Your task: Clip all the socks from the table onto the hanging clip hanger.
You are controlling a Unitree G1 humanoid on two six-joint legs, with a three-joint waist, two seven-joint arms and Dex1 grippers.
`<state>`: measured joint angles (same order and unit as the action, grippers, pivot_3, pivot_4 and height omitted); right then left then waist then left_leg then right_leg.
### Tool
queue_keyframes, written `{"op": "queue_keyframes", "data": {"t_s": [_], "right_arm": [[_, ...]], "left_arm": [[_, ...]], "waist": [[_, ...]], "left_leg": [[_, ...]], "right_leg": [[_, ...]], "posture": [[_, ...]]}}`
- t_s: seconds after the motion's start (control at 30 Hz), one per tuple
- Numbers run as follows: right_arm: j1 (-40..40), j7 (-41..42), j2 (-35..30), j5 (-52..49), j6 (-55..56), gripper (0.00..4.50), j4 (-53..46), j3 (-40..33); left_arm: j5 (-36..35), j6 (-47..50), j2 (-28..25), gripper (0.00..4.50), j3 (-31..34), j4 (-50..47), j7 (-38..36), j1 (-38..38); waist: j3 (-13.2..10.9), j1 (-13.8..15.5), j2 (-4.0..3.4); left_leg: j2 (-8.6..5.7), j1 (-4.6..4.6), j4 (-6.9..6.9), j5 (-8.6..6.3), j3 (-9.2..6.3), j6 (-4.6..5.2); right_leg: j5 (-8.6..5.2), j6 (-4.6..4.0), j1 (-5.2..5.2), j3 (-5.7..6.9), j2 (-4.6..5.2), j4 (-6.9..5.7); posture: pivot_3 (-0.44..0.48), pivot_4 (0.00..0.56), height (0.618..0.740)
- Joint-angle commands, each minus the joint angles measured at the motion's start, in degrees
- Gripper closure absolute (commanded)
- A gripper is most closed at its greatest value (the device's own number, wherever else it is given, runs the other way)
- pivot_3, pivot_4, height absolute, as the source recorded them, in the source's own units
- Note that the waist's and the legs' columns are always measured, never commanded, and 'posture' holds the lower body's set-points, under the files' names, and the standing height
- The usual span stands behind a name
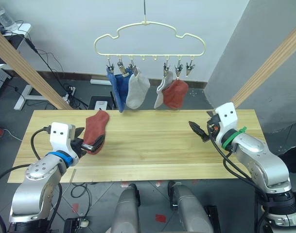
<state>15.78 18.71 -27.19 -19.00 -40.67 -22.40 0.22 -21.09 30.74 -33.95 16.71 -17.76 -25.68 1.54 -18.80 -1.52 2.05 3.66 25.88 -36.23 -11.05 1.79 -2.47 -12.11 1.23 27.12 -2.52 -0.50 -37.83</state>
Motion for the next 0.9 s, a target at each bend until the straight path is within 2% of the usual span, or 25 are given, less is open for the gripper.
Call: {"op": "queue_keyframes", "data": {"t_s": [0.03, 0.33, 0.6, 0.7, 0.8, 0.9], "right_arm": [[-0.3, -0.4, -0.1, 0.6, 0.2, 0.0, -2.7, -1.6], [0.1, -1.2, 0.5, 1.4, -0.3, 0.0, -2.9, -1.8], [1.2, -3.9, 3.1, 2.6, -1.3, 0.0, -7.2, -1.3], [1.7, -4.8, 3.7, 3.2, -1.2, 0.0, -7.9, -1.2], [2.0, -5.8, 4.6, 3.0, -2.0, 0.0, -8.7, -1.5], [2.4, -7.4, 6.7, 3.0, -0.7, 0.0, -9.4, -2.1]], "left_arm": [[0.5, -1.3, -0.4, 0.04, 0.8, -1.9, -0.4, 0.2], [0.5, -2.4, -0.4, 0.04, 0.4, -2.2, -2.0, 0.7], [-2.6, -4.5, -1.3, 0.04, -1.2, -5.6, -8.6, -0.8], [-1.9, -5.1, -1.2, 0.04, -2.0, -6.1, -8.9, -1.9], [-2.9, -7.7, 2.8, 0.04, -0.1, -6.9, -5.7, -3.5], [-5.5, -8.1, 2.1, 0.04, -1.5, -7.2, -10.4, -4.8]], "waist": [[0.0, 0.0, 0.0], [0.0, 0.0, 0.0], [0.0, 0.0, 0.0], [0.0, 0.0, 0.0], [0.0, 0.0, 0.01], [0.1, 0.0, 0.04]], "left_leg": [[0.0, 0.0, -0.01, 0.0, 0.0, 0.0], [0.0, 0.0, -0.11, 0.0, 0.0, 0.0], [0.0, 0.0, -0.22, 0.0, -0.01, 0.0], [0.0, 0.01, -0.28, 0.0, -0.04, 0.0], [-0.01, 0.01, -0.37, -0.01, 0.0, 0.0], [0.01, 0.05, -0.46, -0.01, -0.07, 0.01]], "right_leg": [[0.0, 0.0, 0.0, 0.0, 0.0, -0.01], [0.0, 0.0, 0.0, 0.0, 0.0, -0.11], [0.01, 0.0, -0.02, 0.0, 0.0, -0.18], [0.01, 0.0, -0.03, 0.02, -0.01, -0.22], [0.01, 0.01, -0.06, -0.03, 0.01, -0.22], [0.02, 0.01, -0.07, 0.02, -0.02, -0.29]], "posture": [[0.035, 0.33, 0.74], [0.036, 0.321, 0.74], [0.035, 0.312, 0.74], [0.032, 0.312, 0.74], [0.029, 0.309, 0.74], [0.021, 0.307, 0.74]]}}
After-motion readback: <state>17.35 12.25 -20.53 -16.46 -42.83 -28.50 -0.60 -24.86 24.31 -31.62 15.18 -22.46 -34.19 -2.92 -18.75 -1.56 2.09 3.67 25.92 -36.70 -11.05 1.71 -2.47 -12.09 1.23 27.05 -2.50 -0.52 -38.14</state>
